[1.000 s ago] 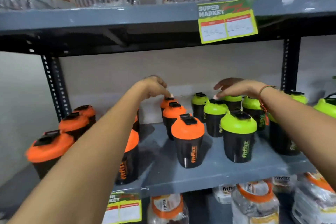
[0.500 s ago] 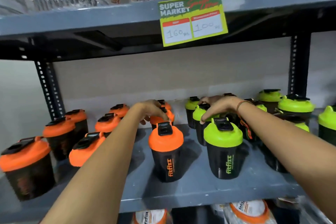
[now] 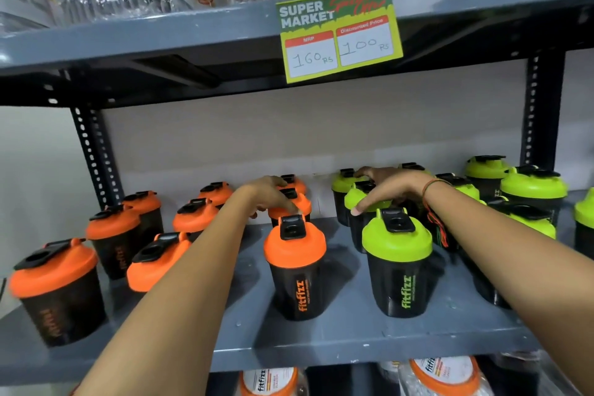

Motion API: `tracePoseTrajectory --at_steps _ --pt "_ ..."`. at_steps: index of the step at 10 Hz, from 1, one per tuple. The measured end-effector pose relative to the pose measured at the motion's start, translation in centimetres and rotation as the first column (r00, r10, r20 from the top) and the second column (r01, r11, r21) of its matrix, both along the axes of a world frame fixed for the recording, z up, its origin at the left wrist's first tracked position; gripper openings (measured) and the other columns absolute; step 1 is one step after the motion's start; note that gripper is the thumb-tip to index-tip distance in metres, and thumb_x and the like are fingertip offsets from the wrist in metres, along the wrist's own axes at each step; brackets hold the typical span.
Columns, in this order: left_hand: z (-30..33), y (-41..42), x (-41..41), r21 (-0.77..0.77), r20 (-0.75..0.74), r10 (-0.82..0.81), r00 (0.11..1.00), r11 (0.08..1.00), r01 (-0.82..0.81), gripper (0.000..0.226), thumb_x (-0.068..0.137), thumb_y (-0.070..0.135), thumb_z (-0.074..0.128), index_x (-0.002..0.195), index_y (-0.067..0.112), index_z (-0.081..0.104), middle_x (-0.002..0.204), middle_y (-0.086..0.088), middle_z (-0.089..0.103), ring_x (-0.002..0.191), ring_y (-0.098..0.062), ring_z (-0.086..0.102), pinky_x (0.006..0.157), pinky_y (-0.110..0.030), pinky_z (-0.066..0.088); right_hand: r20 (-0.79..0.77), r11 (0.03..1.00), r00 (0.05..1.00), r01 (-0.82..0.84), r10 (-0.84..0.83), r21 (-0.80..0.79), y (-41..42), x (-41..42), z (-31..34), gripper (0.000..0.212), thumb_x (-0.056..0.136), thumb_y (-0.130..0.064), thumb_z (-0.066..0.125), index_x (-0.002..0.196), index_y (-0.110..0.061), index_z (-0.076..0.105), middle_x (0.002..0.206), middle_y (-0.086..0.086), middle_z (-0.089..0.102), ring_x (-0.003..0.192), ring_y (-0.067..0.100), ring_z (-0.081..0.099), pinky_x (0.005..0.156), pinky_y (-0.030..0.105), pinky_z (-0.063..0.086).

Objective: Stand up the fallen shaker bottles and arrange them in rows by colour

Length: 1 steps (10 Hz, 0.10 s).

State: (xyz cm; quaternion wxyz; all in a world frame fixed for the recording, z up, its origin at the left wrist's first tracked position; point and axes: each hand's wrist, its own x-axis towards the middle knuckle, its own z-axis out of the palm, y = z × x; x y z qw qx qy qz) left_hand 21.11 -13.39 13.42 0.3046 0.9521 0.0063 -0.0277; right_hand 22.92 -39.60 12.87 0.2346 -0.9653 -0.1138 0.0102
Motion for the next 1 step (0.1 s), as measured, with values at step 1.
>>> tracePoseTrajectory --at_steps 1 --pt "0.23 0.2 -0.47 -0.044 0.098 0.004 0.995 0.999 0.0 0.088 0.075 0.029 0.08 0.148 0.021 0.032 0.152 -0.009 0.035 0.133 -0.033 0.04 0.095 -0.04 0.04 0.132 0.989 0.991 -0.026 0.006 0.148 -0.43 -0.32 0.49 0.089 0.072 -0.052 0.082 0.148 -0.033 0.04 0.153 0.005 0.044 0.135 0.023 0.047 0.105 0.031 0.04"
